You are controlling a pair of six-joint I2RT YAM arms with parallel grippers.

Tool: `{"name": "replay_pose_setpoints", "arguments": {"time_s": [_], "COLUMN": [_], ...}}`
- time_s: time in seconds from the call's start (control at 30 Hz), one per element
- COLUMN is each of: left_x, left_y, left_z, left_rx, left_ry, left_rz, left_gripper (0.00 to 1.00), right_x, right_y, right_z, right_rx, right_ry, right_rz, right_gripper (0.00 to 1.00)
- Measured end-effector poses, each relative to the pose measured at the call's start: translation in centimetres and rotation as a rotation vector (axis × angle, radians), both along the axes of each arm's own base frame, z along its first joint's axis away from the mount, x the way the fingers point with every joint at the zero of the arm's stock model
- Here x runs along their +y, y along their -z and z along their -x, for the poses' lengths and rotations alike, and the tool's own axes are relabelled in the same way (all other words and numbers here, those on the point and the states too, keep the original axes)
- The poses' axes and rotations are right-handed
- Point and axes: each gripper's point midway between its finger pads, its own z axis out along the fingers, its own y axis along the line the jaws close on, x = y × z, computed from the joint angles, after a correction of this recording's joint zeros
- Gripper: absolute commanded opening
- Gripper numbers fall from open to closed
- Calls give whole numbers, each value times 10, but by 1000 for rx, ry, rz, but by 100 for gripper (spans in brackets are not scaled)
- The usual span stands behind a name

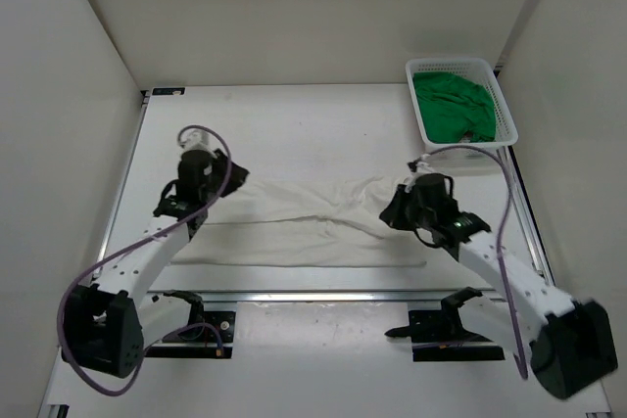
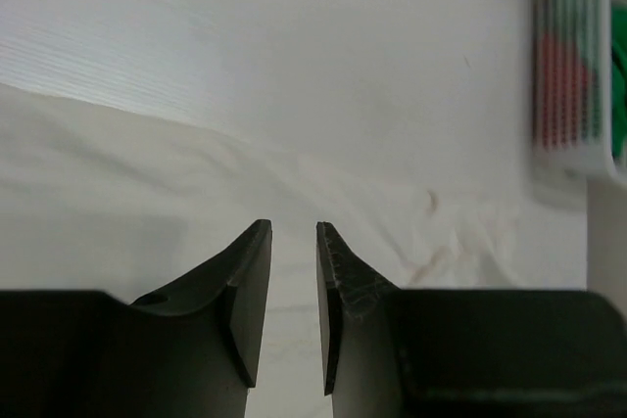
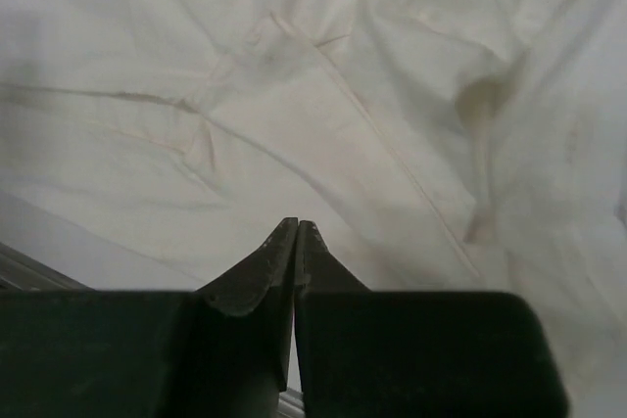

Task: Fold and stack the t-shirts
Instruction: Fold the other side of the tshirt into a rectangle

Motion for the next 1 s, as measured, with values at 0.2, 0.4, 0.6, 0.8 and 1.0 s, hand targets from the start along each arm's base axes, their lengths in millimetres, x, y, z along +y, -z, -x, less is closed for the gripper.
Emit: {"name": "replay_pose_setpoints", "arguments": {"time_s": [0.2,0.4,0.6,0.8,1.0], "left_x": [-106,-112,-120,-135,-136], "left_y": [27,67,83,88,91], "left_z": [39,51,67,81,86], "left_rx": [18,101,101,93,91], "left_ry": [303,338,371,423,423], "left_rz": [11,-4,24,64,94], "left_gripper": [35,36,36,36,37], "right_x": [48,61,71,86,92], "right_y": [41,56,57,67,71], "right_z": [-24,-68,-95,-92,-83], "right_rx": [89,64,21,26,40], "right_ry": [-186,-213,-236,-282,-300], "right_rz": [82,79,84,78,65], "right_gripper": [25,40,42,34,15]}}
